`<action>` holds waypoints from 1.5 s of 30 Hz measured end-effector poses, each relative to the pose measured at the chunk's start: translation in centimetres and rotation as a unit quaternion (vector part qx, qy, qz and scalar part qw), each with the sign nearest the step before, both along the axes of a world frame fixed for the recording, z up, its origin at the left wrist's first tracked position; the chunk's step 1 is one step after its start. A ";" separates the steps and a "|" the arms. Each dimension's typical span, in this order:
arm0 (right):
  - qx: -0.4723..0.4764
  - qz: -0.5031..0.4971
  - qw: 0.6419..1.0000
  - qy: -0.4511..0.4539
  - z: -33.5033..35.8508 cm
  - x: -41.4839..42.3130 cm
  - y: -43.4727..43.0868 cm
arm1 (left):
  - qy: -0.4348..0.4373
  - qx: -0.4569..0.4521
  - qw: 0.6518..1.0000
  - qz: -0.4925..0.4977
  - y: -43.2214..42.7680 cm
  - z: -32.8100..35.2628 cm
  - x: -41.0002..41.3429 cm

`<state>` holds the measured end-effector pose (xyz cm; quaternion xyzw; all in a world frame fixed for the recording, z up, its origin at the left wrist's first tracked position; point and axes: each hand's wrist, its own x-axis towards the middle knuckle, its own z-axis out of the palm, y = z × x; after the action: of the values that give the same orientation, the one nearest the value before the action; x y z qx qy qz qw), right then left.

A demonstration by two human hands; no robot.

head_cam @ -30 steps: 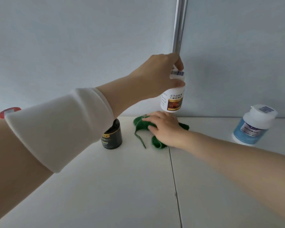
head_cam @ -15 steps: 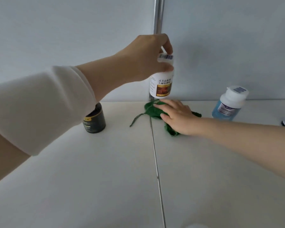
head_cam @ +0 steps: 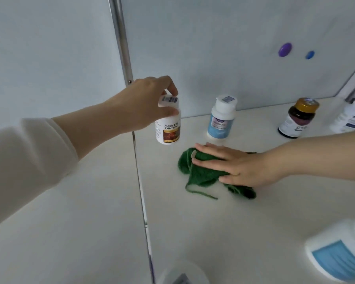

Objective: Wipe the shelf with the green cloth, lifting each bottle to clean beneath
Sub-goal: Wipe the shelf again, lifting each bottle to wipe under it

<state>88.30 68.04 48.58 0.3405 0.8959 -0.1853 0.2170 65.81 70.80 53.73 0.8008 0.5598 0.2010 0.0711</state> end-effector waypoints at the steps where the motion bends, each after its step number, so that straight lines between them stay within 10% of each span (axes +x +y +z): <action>1: -0.019 0.012 1.000 -0.005 -0.1 0.2 -0.6 | 0.000 -0.004 1.000 -0.004 0.0 -0.2 0.3; 29: -0.097 0.224 0.970 0.006 -0.3 12.1 2.4 | 0.050 -0.037 0.995 0.076 3.3 -1.6 13.6; 45: 0.164 -0.127 0.977 0.044 -3.0 6.1 13.8 | 0.002 0.121 0.980 0.158 2.0 6.0 11.7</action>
<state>94.36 81.81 45.57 0.4741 0.8722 -0.0765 0.0930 77.56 72.78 59.77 0.7055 0.6507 0.2744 -0.0601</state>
